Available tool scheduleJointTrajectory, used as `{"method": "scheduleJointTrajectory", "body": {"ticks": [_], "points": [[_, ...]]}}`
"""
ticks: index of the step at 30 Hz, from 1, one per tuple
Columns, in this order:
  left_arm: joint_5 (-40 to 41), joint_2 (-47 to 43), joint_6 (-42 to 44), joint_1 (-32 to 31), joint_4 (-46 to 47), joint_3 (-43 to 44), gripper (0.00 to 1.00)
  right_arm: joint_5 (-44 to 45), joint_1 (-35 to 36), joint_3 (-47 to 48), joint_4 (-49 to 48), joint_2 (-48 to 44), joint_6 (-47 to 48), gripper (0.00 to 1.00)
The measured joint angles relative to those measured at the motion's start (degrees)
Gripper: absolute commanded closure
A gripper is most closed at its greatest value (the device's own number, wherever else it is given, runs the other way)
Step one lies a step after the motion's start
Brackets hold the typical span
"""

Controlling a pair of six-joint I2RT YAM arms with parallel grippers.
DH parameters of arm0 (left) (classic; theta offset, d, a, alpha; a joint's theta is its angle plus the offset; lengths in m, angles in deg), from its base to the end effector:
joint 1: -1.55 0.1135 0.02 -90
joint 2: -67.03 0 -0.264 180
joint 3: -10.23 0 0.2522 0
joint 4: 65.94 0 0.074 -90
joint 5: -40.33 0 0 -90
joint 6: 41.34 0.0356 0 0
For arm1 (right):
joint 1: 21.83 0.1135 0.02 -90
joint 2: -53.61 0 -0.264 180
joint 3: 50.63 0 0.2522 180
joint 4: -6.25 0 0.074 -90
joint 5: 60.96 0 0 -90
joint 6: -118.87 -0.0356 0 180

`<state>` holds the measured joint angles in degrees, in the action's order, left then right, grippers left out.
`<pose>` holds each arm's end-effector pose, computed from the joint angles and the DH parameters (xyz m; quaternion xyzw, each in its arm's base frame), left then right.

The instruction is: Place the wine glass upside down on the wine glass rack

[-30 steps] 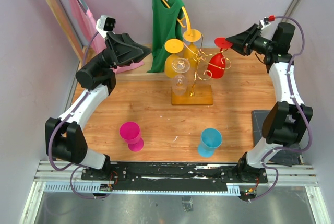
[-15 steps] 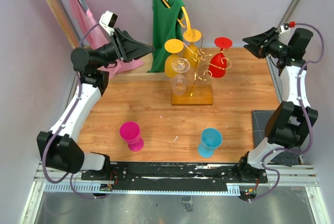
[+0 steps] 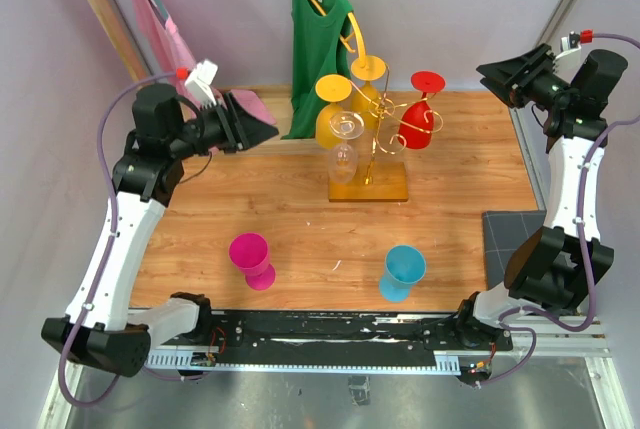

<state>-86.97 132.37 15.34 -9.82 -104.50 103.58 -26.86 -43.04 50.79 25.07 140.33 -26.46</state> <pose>0.2243 -0.0671 0.4531 0.0619 0.7543 -0.4577 0.4666 0.3300 -0.0965 0.4343 0.1499 0.7055 0.5046 0.4746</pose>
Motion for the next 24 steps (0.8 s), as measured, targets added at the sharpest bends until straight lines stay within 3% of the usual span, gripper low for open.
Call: {"method": "scheduleJointTrajectory", "body": {"ticks": [10,24], "points": [[13.88,-16.35,3.32,-0.11,-16.28,-15.47,0.55,0.7,2.03,-0.22,0.22,-0.48,-0.07,0.52],[21.03,-25.88,4.0,-0.59,-33.77,-18.53,0.56,1.09,2.49,-6.21,-2.01,-6.23,-1.84,0.51]]}}
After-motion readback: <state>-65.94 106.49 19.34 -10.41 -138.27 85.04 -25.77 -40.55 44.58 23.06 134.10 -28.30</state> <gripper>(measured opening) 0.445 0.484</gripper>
